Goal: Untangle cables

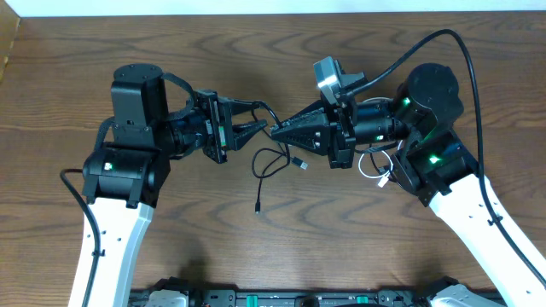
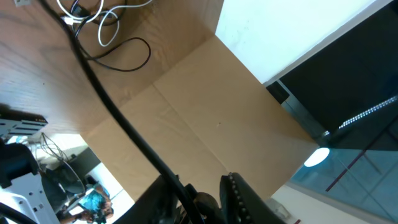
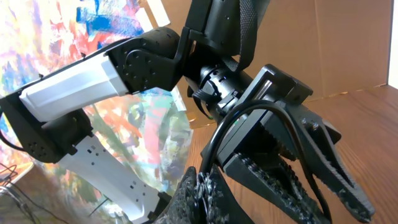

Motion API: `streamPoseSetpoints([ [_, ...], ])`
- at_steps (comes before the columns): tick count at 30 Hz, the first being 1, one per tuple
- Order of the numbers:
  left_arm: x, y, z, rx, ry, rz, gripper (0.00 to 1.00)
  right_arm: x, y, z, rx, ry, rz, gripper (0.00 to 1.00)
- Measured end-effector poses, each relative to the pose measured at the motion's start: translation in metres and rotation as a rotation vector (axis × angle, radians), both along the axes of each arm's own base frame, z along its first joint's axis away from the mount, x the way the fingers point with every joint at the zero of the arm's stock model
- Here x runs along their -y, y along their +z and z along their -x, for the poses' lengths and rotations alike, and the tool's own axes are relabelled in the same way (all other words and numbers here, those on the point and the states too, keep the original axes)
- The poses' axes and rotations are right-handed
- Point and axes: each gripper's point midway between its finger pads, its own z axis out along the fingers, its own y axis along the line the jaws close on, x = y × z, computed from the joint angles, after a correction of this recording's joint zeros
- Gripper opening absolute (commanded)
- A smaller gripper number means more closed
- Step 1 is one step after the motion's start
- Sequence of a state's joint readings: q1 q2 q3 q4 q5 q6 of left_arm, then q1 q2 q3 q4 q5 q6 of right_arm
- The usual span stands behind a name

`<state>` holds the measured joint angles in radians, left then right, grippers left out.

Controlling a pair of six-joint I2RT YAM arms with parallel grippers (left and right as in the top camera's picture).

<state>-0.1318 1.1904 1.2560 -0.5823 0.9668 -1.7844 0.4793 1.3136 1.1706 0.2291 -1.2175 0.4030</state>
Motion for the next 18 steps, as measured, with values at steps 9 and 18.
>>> streamPoseSetpoints([
  [9, -0.003, -0.002, -0.003, -0.002, 0.025, -0.014, 0.08, 0.007, -0.002, -0.008, -0.012, -0.024, 0.007, 0.01],
  [18, -0.038, -0.022, -0.037, 0.126, 0.221, -0.257, 0.08, 0.017, -0.029, -0.022, -0.189, -0.080, 0.094, 0.01],
])
